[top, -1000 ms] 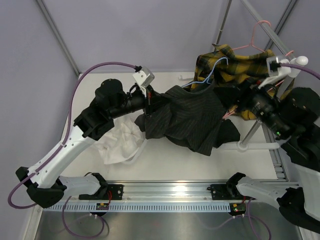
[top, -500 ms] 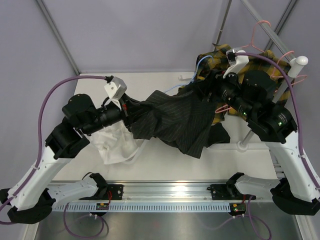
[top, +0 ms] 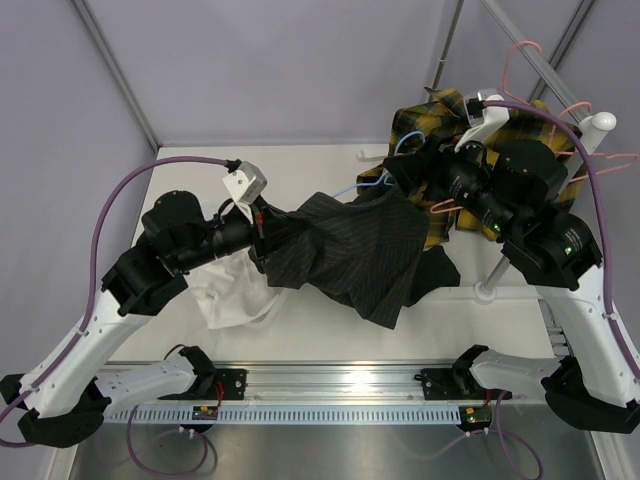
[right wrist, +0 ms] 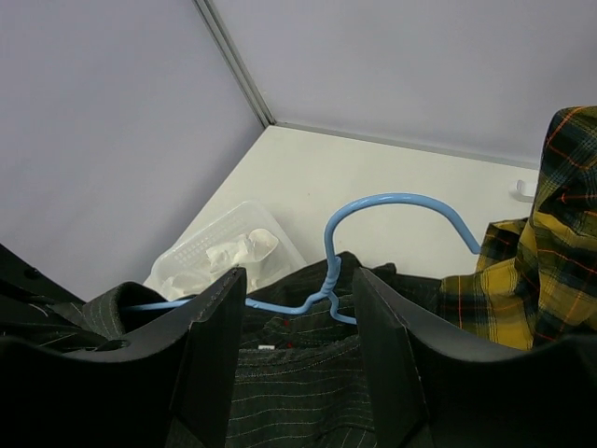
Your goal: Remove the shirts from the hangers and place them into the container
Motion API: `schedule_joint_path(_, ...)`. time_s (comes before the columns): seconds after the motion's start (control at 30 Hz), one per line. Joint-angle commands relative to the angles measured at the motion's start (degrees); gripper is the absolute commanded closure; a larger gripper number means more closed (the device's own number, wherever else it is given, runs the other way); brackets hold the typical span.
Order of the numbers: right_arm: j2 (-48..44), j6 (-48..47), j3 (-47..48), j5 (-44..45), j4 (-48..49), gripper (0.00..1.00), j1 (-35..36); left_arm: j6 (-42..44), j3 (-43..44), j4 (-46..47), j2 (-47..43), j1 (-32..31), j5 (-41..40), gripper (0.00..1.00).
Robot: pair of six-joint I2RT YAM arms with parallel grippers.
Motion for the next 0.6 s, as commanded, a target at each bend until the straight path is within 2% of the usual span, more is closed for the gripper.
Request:
schedule_joint_path(0.0, -0.2, -0.2, -1.0, 0.2, 3.7, 0.43, 0.4, -0.7, 0.6, 4.2, -1.5, -0.3, 1.3, 1.0)
schedule_joint_path(0.3, 0.7, 0.9, -4.0, -0.8, 7.1, 0.43, 0.4, -1.4, -0.4, 4.6, -2.7, -0.3, 2.1, 1.0)
schedule_joint_path(0.37, 0.9, 1.1, -5.3, -1.0, 8.2, 0.47, 0.5, -1.7, -0.4, 5.2, -2.8, -0.3, 3.3, 1.0)
schedule_joint_path(0.4, 1.2, 1.4, -5.5, -1.2, 8.9, 0.56, 0.5, -1.9, -0.5, 5.2, -2.9, -0.3, 3.5, 1.0)
schedule_joint_path(0.47, 2.0, 1.7, -5.9, -1.7, 9.2, 0.62, 0.5, -2.2, -0.9, 5.7, -2.9, -0.3, 4.2, 1.0)
schedule_joint_path(0.5, 2.2, 2.1, -6.3, -2.0, 10.1, 0.71, 0.5, -2.4, -0.9, 5.9, -2.8, -0.3, 4.3, 1.0)
schedule_joint_path(0.53, 2.3, 2.1, -6.8, -2.1, 10.6, 0.89, 0.4, -2.5, -1.0, 6.0, -2.9, -0.3, 4.4, 1.0)
schedule_joint_path(0.57, 2.4, 2.0, -7.2, -1.7, 10.9, 1.0, 0.4, -2.6, -1.1, 6.0, -2.9, -0.3, 4.4, 1.0)
